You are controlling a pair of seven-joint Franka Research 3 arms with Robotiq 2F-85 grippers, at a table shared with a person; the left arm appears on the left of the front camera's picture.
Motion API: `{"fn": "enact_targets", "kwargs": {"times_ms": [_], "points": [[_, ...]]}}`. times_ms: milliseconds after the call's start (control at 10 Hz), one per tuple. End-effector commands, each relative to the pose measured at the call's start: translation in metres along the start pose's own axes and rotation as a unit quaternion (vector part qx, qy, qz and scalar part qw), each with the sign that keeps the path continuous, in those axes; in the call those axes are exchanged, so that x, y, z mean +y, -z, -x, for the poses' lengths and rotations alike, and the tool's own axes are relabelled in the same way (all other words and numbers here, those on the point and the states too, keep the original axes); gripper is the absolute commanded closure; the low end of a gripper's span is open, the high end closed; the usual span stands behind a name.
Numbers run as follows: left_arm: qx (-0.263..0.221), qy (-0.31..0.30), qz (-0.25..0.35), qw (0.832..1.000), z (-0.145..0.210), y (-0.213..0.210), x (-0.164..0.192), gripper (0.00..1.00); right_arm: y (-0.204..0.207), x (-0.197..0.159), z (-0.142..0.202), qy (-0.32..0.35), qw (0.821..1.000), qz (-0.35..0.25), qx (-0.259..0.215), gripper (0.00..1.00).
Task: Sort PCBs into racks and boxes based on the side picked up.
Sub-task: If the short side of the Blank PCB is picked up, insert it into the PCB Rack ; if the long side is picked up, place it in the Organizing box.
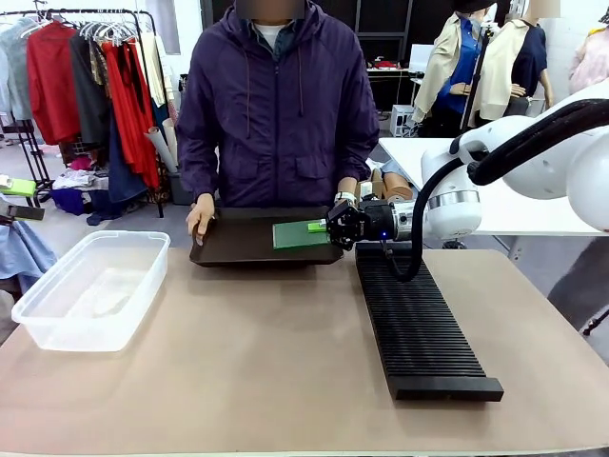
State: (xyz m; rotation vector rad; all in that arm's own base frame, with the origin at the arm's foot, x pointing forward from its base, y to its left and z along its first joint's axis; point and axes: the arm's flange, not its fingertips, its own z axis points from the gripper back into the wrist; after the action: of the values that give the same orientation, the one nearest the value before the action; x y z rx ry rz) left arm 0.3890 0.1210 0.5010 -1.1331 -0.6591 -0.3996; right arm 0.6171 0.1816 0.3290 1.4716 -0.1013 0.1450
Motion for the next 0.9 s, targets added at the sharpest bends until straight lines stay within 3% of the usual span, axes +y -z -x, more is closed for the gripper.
{"fn": "enact_targets", "kwargs": {"times_ms": [0,800], "points": [[-0.002,-0.003,0.001,1.0,-0.0004,-0.0006,-0.0019,0.0,0.0017,0.0019,0.0003,-0.002,1.0,-0.006,0.002,1.0],[-0.002,-0.003,0.001,1.0,-0.0004,-0.0006,-0.0019,0.0,0.0017,0.0019,0.0003,-0.002,1.0,-0.006,0.002,1.0]]}}
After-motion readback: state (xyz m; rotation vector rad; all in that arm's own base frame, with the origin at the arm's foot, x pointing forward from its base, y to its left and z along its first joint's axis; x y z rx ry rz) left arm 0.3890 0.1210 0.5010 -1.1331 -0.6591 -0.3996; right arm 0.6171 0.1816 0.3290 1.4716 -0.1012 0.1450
